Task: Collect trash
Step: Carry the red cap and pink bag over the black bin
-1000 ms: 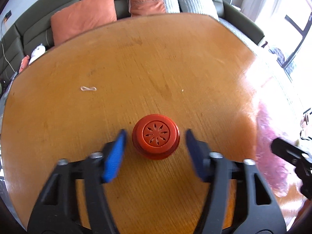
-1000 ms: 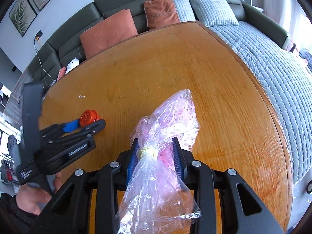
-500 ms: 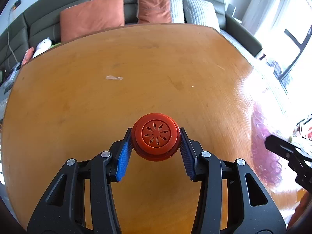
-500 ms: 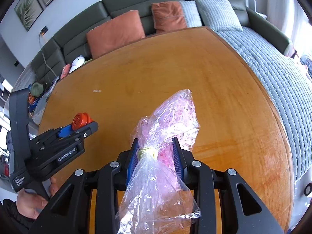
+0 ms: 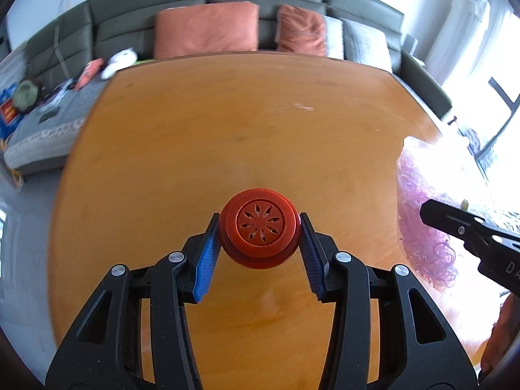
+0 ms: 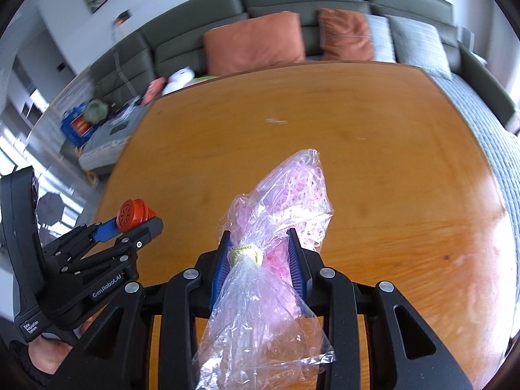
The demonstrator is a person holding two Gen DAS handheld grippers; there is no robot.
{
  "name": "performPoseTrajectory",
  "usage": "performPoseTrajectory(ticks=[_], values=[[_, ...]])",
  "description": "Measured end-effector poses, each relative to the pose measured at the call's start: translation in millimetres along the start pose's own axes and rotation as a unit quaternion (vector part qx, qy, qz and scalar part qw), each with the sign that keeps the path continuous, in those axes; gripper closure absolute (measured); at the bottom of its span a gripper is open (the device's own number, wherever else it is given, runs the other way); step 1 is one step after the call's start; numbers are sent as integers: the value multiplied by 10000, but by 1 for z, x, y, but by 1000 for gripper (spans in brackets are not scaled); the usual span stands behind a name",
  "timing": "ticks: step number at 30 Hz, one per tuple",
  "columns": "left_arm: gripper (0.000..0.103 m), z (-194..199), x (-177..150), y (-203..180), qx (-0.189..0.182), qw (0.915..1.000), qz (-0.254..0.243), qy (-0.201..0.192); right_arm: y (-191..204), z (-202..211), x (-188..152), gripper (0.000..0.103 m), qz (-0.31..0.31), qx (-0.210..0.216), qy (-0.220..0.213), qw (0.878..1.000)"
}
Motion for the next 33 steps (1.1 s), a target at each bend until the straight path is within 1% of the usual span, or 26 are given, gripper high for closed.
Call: performPoseTrajectory(ticks=[6,10,17,20,26,29,33], values=[[57,17,-29,76,282,9986,452,3,69,-25,-5,68,443,242,172,9986],[57,28,-46,119,419,9965,722,-30,113,-43,-8,68,717,440,295,9960],[57,45,-80,191,729,9896,1238,-34,184,-73,-19,68,1176,805,561,9882],[57,49,-97,222,873,9851,1485,-9,216,-87,-25,68,1362,981,717,9832],[57,59,-133,278,1122,9721,2056,111,276,-113,-39,68,1751,1323,1080,9696],[57,65,-153,309,1270,9640,2330,150,307,-127,-49,68,1944,1459,1272,9616],[57,74,-180,344,1501,9519,2663,196,340,-140,-62,68,2188,1581,1457,9518]])
Point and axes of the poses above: each gripper's, at about its wrist camera, not at the fingertips, and z roughly against the way its jaws point, y to its left, x to its top, the point moved 2 cm from there along -z, roughly the way its jaws point, and after that the axes turned 14 degrees about x, right-handed, at the moved point
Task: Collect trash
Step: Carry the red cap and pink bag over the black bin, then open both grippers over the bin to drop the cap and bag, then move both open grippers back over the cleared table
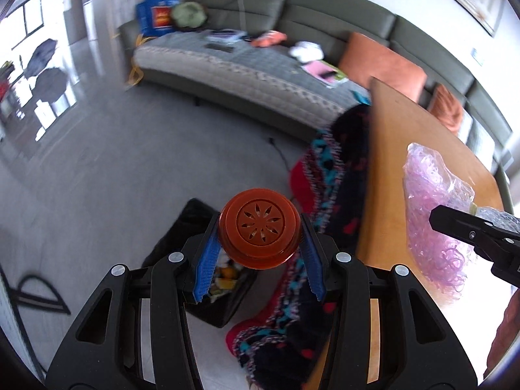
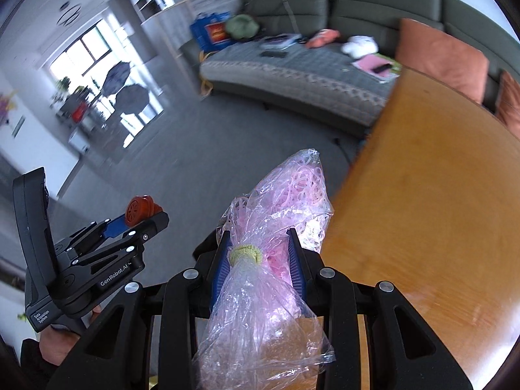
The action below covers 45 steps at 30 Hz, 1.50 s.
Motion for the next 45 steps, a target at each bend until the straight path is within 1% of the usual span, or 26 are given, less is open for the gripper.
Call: performPoseTrajectory(ticks=[9,11,12,13,14,15,16,17,21,26,32,38,45], values=[[57,-9,-14,75,523,9970,539,186,59,-59,19,68,563,292,398,9972],[57,-12,-14,89,640,9958,614,227,72,-69,27,66,680,401,366,9962],[57,-14,-14,95,707,9951,647,249,77,-72,30,51,723,390,362,9960],[50,-17,-11,98,751,9946,641,307,82,-75,34,26,771,298,371,9959],[17,-21,-10,101,842,9937,622,395,84,-75,36,20,791,237,308,9961],[6,-24,-6,108,1144,9902,649,458,87,-73,40,18,818,232,175,9962],[6,-23,-3,113,1359,9876,686,382,90,-73,42,18,843,253,137,9960],[6,-20,-1,116,1471,9861,721,289,91,-73,44,18,867,253,130,9958],[6,-17,5,124,1432,9853,892,251,92,-73,45,18,939,236,142,9952],[6,-19,7,120,1390,9860,860,329,86,-70,46,18,832,326,135,9959],[6,-16,10,110,1346,9876,761,289,73,-54,44,18,661,349,3,9972],[6,-7,18,85,1227,9903,625,199,48,-24,37,18,432,272,-218,9985],[6,8,23,31,969,9949,262,22,6,26,21,18,109,67,-566,9983]])
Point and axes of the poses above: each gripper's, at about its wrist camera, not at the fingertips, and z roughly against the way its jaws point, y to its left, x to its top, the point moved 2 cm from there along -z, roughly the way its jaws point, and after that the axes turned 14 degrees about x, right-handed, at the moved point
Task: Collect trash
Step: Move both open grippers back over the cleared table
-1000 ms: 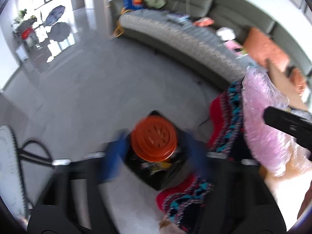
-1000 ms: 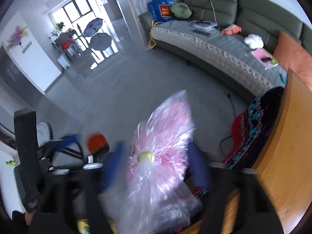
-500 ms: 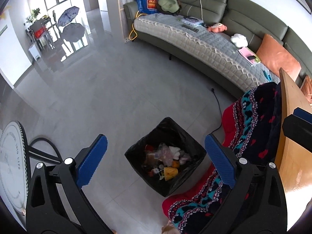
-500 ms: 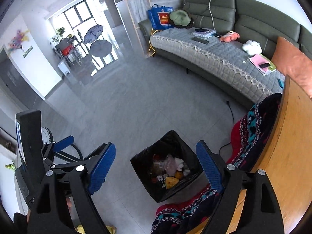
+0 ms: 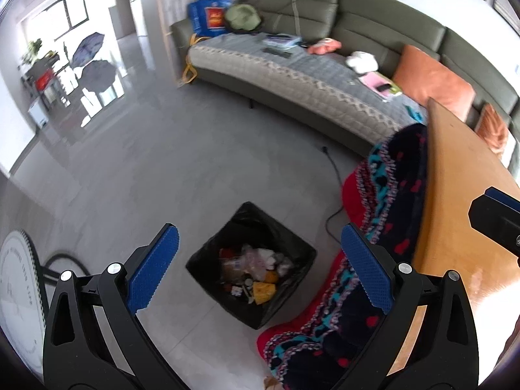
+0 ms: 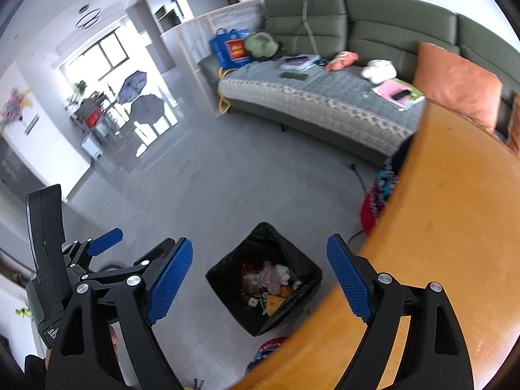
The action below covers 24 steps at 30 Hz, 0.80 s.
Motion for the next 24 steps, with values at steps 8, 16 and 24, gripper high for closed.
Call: performPoseTrajectory(ticks=[8,16,24], values=[[6,37,-4,-90,-455,9970,-586,-230,-67,76,-25,18,-435,-436,-451,9971],[6,74,-26,-195,-974,9857,-1322,-370,-143,144,-69,16,-1024,-914,-753,9877],[6,101,-58,-287,-1437,9697,-1932,-421,-217,206,-122,16,-1630,-1425,-953,9716]])
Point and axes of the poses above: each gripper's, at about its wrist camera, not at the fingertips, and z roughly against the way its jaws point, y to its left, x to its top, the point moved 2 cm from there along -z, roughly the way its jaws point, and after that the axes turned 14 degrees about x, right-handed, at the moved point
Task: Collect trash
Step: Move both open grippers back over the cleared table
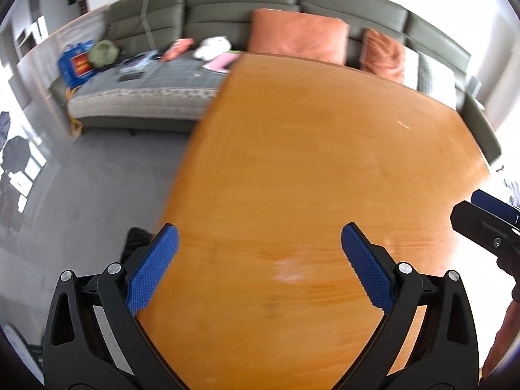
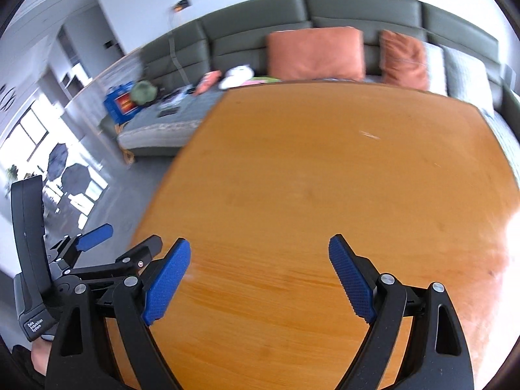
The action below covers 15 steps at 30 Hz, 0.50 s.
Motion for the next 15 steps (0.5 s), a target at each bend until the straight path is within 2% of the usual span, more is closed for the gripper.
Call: performPoseTrajectory(ticks=[6,15], values=[[6,-9,-2,-58,-142,9992,-364,66,-65,18,-12,16,-321,-442,-93,9985],[6,-31,-10,-119,-32,9977,-627,241,-129,10,-33,16,-499,-592,-35,9970]])
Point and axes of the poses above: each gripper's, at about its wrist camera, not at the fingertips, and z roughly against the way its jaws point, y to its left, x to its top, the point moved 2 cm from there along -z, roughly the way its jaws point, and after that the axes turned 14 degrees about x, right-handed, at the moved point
